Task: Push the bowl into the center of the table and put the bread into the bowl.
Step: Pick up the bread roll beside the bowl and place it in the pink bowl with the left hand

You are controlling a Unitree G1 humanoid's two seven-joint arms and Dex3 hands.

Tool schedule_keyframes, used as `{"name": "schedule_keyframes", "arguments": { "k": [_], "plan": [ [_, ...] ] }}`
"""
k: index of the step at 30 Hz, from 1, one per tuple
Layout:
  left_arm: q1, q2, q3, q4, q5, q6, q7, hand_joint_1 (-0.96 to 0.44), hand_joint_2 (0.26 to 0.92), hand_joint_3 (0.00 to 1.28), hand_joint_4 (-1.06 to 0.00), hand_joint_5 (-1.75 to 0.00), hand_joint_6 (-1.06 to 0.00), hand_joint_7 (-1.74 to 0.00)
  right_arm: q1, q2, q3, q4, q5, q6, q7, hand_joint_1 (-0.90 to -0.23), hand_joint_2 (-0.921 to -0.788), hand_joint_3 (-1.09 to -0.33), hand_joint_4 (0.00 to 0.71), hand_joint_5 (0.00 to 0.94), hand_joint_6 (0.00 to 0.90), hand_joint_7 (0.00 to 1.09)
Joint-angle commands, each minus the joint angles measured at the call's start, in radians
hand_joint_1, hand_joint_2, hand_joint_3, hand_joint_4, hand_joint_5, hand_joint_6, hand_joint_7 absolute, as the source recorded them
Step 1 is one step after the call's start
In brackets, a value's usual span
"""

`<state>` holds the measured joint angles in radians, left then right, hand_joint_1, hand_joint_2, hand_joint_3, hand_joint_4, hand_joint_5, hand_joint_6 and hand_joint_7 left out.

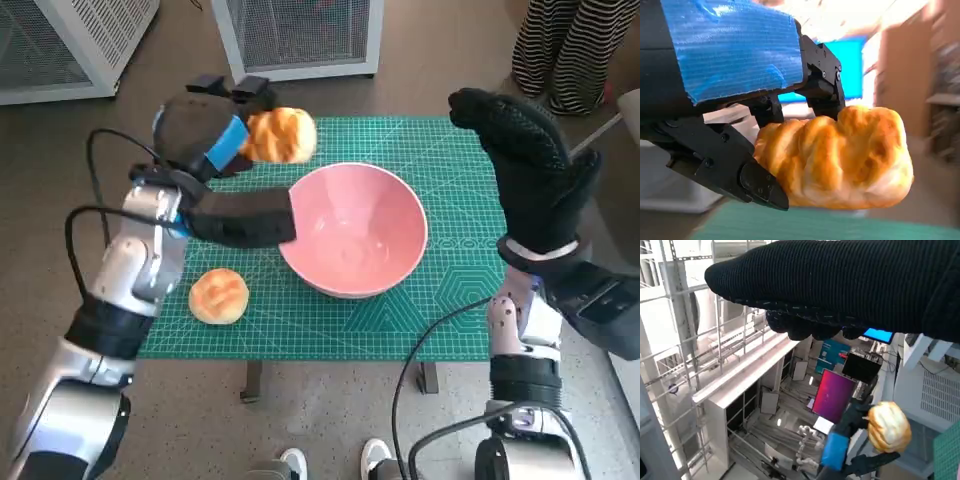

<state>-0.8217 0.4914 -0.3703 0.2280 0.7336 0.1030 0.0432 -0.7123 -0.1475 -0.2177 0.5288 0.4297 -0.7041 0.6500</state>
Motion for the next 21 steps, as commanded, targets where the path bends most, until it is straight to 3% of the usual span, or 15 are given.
{"name": "schedule_keyframes", "arguments": {
  "k": [1,6,10,13,16,17,18,20,21],
  "plan": [
    [0.03,-0.065,-0.002,-0.078,-0.045,-0.057,-0.031,0.0,0.91,0.02,-0.81,-0.97,-0.67,-1.18,0.014,0.006,0.008,0.01,0.009,0.028,0.013,-0.588,-0.921,-0.66,0.227,0.0,0.027,0.55],
    [0.032,-0.094,-0.006,-0.064,-0.048,-0.068,-0.068,0.0,0.919,0.02,-0.8,-1.02,-0.63,-1.19,0.017,0.008,0.01,0.003,0.009,0.033,0.011,-0.588,-0.921,-0.66,0.227,0.0,0.025,0.55],
    [-0.002,-0.176,-0.07,0.104,-0.019,-0.084,-0.067,0.0,0.918,0.03,-0.78,-1.05,-0.63,-1.18,0.037,0.009,0.015,-0.023,0.002,0.038,0.006,-0.594,-0.921,-0.661,0.227,0.0,0.022,0.56],
    [-0.014,-0.19,-0.083,0.178,-0.012,-0.109,-0.052,0.0,0.914,0.02,-0.79,-1.06,-0.65,-1.14,0.044,0.005,0.015,-0.034,0.002,0.041,0.006,-0.596,-0.921,-0.661,0.226,0.0,0.021,0.56],
    [-0.019,-0.194,-0.088,0.229,-0.034,-0.133,-0.091,0.0,0.916,0.02,-0.78,-1.08,-0.65,-1.13,0.052,0.002,0.015,-0.045,0.001,0.043,0.004,-0.597,-0.921,-0.66,0.227,0.0,0.02,0.56],
    [-0.021,-0.196,-0.082,0.242,-0.076,-0.124,-0.17,0.0,0.917,0.06,-0.74,-1.11,-0.6,-1.18,0.055,0.0,0.015,-0.049,-0.002,0.043,0.002,-0.598,-0.921,-0.66,0.227,0.001,0.02,0.56],
    [-0.022,-0.198,-0.077,0.25,-0.106,-0.117,-0.228,0.0,0.891,0.11,-0.56,-0.98,-0.45,-1.11,0.058,-0.001,0.015,-0.052,-0.005,0.042,0.0,-0.598,-0.921,-0.66,0.227,0.001,0.02,0.56],
    [-0.03,-0.205,-0.061,0.257,-0.169,-0.081,-0.349,0.0,0.833,0.11,-0.25,-0.42,-0.21,-0.65,0.061,-0.003,0.015,-0.055,-0.009,0.041,-0.003,-0.598,-0.921,-0.66,0.227,0.0,0.02,0.56],
    [-0.033,-0.206,-0.058,0.257,-0.185,-0.065,-0.386,0.01,0.824,0.11,-0.2,-0.34,-0.18,-0.58,0.063,-0.004,0.015,-0.055,-0.012,0.039,-0.004,-0.598,-0.921,-0.66,0.227,0.0,0.019,0.56]
  ]
}}
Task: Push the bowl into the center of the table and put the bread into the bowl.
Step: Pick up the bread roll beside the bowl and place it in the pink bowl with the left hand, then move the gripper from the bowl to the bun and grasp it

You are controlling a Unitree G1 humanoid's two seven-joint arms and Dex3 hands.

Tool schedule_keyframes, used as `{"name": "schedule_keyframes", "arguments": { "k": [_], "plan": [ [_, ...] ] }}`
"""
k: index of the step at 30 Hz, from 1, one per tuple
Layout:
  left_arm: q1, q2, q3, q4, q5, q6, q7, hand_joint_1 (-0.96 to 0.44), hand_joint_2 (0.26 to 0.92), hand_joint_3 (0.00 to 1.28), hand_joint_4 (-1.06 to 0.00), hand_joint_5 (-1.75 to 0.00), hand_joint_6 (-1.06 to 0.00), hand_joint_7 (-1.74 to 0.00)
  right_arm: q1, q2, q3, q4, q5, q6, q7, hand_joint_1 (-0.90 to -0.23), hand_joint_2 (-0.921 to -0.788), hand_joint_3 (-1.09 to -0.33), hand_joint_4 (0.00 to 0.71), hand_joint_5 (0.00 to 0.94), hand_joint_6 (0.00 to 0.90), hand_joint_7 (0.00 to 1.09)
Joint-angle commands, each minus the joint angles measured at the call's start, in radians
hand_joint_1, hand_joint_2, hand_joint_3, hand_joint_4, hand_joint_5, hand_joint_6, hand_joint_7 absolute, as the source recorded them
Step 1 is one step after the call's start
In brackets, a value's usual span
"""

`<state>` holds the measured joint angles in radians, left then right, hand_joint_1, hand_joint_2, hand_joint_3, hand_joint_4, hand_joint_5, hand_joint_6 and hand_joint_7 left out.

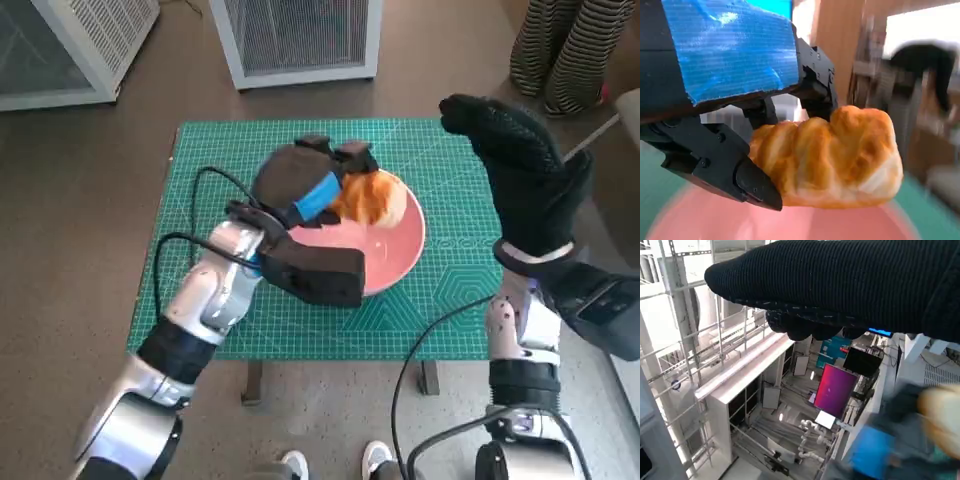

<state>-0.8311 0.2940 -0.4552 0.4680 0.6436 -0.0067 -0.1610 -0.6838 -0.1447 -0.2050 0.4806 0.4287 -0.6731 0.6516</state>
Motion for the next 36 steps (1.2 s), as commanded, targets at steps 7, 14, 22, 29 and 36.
{"name": "schedule_keyframes", "arguments": {
  "k": [7,14,22,29,36],
  "plan": [
    [-0.017,-0.007,0.023,0.0,-0.087,0.06,-0.211,-0.05,0.775,0.08,-0.01,-0.02,-0.06,-0.28,0.037,-0.01,0.003,-0.005,-0.024,-0.002,-0.013,-0.6,-0.921,-0.657,0.221,0.0,0.012,0.56],
    [-0.006,0.004,0.03,-0.015,-0.08,0.059,-0.213,-0.08,0.771,0.06,0.0,0.0,-0.07,-0.22,0.037,-0.01,0.002,-0.002,-0.036,-0.008,-0.024,-0.603,-0.921,-0.657,0.22,0.0,0.011,0.56],
    [0.035,0.047,0.08,-0.125,-0.106,0.066,-0.227,-0.11,0.775,0.05,0.0,0.0,-0.07,-0.2,0.043,-0.005,0.007,-0.014,-0.044,-0.004,-0.034,-0.602,-0.921,-0.661,0.219,0.0,0.009,0.56],
    [0.111,0.108,0.182,-0.352,-0.159,0.13,-0.277,-0.13,0.78,0.05,0.0,0.0,-0.09,-0.18,0.05,0.0,0.016,-0.027,-0.04,0.007,-0.039,-0.602,-0.921,-0.661,0.219,0.0,0.008,0.56],
    [0.212,0.202,0.321,-0.655,-0.211,0.229,-0.354,-0.14,0.787,0.01,-0.03,-0.01,-0.17,-0.1,0.053,0.0,0.019,-0.032,-0.04,0.012,-0.043,-0.604,-0.921,-0.658,0.22,0.001,0.01,0.56]
  ]
}}
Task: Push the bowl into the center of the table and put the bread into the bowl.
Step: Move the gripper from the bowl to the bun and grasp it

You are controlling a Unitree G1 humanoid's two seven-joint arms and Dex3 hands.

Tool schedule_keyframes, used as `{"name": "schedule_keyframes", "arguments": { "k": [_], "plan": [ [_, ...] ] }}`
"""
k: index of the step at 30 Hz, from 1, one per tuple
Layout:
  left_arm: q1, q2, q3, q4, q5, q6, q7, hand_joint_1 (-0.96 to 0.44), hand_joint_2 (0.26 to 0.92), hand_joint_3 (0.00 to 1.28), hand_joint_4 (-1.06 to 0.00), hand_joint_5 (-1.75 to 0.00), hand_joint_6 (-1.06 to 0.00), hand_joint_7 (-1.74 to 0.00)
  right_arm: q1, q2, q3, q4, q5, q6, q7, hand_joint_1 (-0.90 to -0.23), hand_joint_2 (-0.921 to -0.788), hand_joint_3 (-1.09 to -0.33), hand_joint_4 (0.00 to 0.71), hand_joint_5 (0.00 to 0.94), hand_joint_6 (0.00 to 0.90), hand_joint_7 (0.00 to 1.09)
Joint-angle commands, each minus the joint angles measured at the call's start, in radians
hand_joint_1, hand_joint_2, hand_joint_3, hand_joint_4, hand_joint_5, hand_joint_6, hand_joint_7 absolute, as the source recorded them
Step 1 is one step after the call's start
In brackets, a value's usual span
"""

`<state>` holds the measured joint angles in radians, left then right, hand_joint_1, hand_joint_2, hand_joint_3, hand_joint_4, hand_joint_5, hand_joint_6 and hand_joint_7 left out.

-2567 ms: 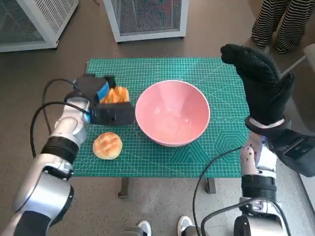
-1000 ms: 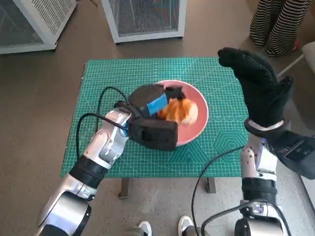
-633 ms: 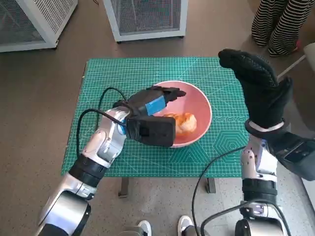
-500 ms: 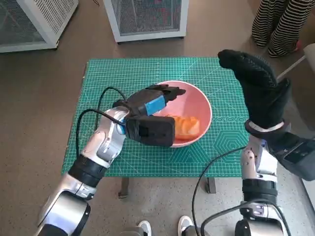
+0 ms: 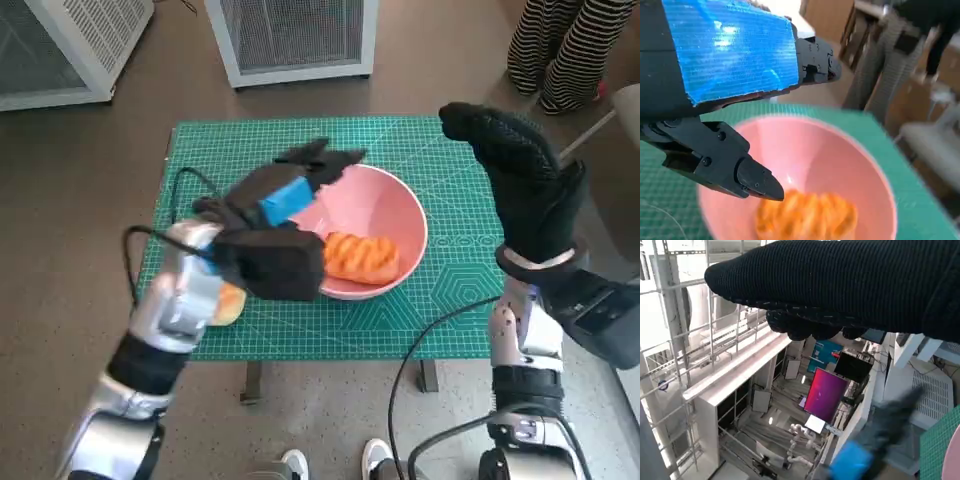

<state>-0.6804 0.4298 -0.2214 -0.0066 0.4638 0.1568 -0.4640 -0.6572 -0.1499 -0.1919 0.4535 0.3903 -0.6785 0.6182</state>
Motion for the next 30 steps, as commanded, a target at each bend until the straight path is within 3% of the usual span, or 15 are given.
{"name": "schedule_keyframes", "arguments": {
  "k": [1,7,16,30],
  "plan": [
    [0.07,0.077,0.1,-0.212,-0.035,0.08,-0.062,-0.14,0.785,0.01,-0.04,-0.01,-0.18,-0.1,0.027,0.006,0.007,-0.007,-0.002,0.019,-0.011,-0.605,-0.921,-0.659,0.22,0.001,0.01,0.56],
    [0.139,0.171,0.184,-0.388,-0.034,0.188,-0.148,-0.13,0.77,0.0,-0.06,-0.02,-0.21,-0.1,0.027,0.004,0.005,-0.005,0.004,0.023,-0.006,-0.608,-0.921,-0.657,0.22,0.001,0.01,0.56],
    [0.225,0.289,0.242,-0.444,-0.05,0.247,-0.225,-0.09,0.751,0.0,-0.07,-0.01,-0.23,-0.09,0.017,0.007,0.005,0.005,0.007,0.026,-0.005,-0.607,-0.921,-0.658,0.219,0.0,0.01,0.56],
    [0.315,0.332,0.165,-0.422,0.015,0.234,-0.219,-0.12,0.746,0.0,-0.06,0.0,-0.23,-0.05,0.002,0.019,0.005,0.02,0.015,0.04,0.0,-0.608,-0.921,-0.658,0.216,0.0,0.005,0.56]
  ]
}}
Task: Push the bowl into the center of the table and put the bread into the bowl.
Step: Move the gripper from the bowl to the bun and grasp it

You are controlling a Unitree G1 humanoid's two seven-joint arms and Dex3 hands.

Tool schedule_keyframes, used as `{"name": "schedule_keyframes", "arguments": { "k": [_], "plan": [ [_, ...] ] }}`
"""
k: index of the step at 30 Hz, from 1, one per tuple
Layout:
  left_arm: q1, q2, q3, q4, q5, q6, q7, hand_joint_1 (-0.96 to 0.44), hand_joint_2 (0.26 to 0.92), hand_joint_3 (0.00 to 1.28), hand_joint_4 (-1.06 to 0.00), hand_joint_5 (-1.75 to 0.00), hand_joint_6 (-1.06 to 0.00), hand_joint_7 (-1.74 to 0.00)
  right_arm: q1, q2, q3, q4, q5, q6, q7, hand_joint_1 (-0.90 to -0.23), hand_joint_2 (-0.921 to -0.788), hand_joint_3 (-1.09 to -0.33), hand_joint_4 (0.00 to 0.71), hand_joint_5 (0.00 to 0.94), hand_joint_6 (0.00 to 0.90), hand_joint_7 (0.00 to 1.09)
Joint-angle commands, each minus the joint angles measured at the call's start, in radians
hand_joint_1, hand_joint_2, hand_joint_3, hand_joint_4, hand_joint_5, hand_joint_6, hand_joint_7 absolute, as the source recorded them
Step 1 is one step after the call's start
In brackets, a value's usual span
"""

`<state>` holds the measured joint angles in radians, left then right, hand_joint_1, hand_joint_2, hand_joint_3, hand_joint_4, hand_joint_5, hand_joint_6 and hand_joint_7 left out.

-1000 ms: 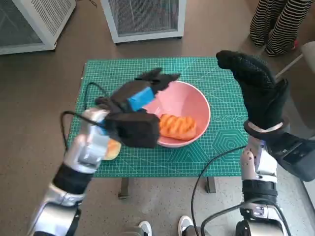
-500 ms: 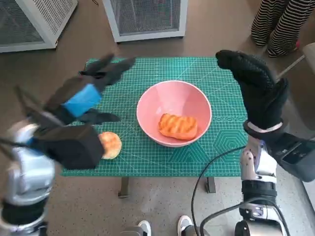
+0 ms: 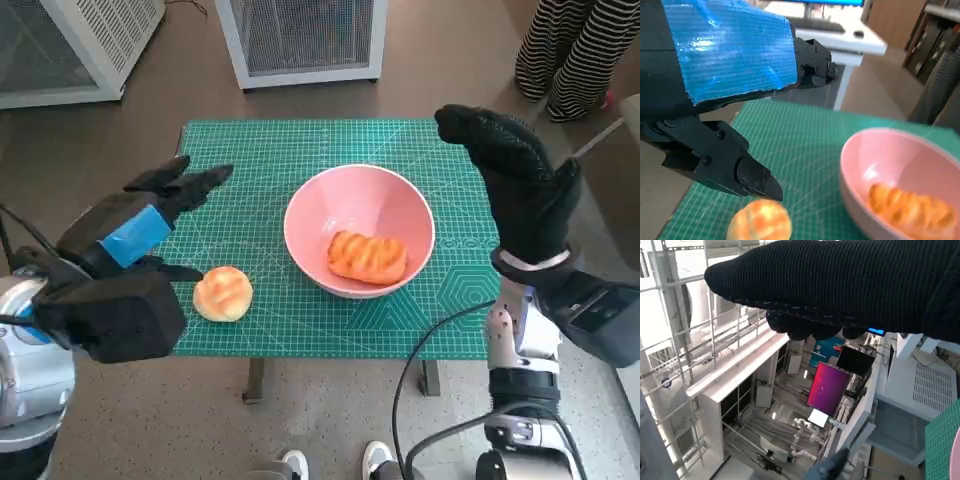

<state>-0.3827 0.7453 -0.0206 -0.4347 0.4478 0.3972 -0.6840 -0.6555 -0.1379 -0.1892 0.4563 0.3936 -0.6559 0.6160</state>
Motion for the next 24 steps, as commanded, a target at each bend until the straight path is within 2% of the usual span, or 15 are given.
{"name": "schedule_keyframes", "arguments": {
  "k": [1,13,24],
  "plan": [
    [0.02,0.017,-0.043,0.009,0.038,-0.005,0.002,-0.13,0.746,0.0,-0.06,0.0,-0.23,-0.04,0.0,0.007,0.002,0.018,0.013,0.018,0.004,-0.609,-0.921,-0.655,0.216,0.0,0.005,0.56],
    [0.021,-0.023,-0.153,0.121,0.111,0.014,0.021,-0.16,0.749,0.0,-0.06,0.0,-0.23,-0.02,-0.002,0.002,-0.004,0.017,0.031,0.031,0.021,-0.612,-0.921,-0.641,0.218,0.002,0.005,0.57],
    [0.021,-0.056,-0.221,0.171,0.172,0.059,0.018,-0.09,0.75,0.0,-0.06,0.0,-0.24,-0.01,-0.001,-0.009,-0.006,0.019,0.035,0.027,0.025,-0.612,-0.921,-0.641,0.219,0.001,0.005,0.57]
  ]
}}
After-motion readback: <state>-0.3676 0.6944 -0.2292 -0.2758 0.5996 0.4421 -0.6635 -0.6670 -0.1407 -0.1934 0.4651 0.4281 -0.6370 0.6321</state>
